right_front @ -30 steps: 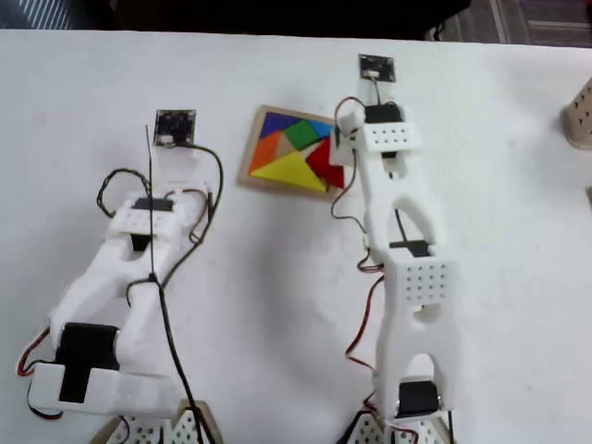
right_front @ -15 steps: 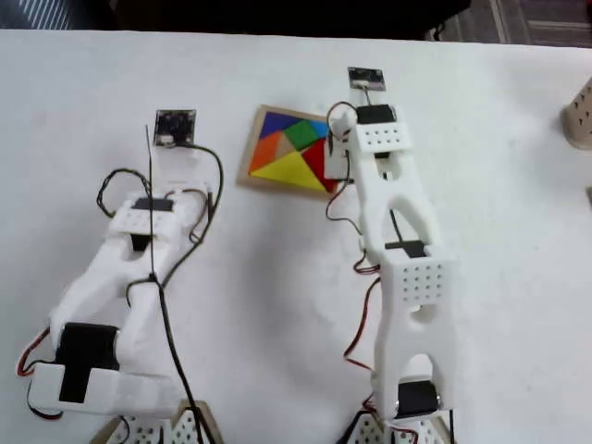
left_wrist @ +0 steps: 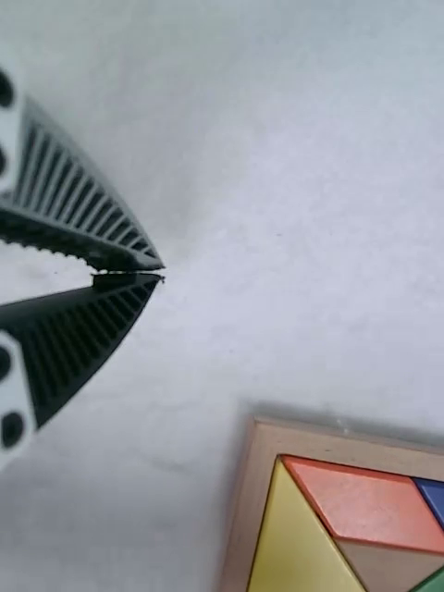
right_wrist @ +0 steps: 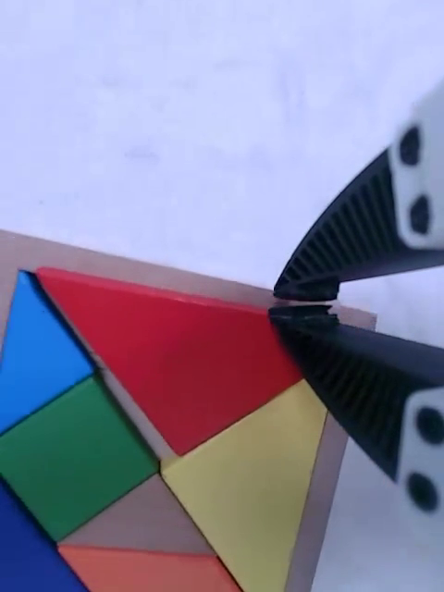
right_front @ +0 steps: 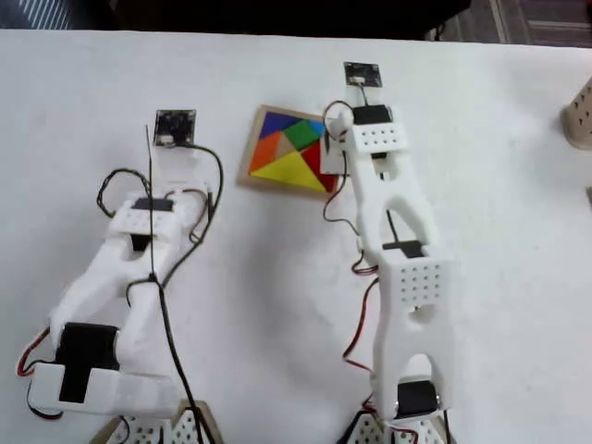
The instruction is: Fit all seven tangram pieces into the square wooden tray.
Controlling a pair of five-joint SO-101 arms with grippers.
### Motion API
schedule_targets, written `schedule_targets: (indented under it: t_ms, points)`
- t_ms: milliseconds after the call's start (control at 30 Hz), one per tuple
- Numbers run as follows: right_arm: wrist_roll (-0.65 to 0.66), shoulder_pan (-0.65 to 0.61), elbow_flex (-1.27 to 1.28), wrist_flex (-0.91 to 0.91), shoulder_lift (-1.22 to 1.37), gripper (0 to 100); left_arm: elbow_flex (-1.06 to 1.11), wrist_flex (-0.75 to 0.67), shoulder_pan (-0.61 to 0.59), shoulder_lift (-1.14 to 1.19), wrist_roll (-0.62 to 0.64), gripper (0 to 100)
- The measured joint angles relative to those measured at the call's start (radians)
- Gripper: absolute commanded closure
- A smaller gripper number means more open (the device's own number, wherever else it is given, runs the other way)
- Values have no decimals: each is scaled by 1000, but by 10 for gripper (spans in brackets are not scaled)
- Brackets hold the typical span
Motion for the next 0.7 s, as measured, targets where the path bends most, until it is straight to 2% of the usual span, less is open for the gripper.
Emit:
schedule_targets:
  t_ms: [300,700]
  points:
    - [0,-34,0,3,0,978,0,0,0,0,0,977]
    - [0,35,0,115,-40,978,0,0,-6,0,0,978]
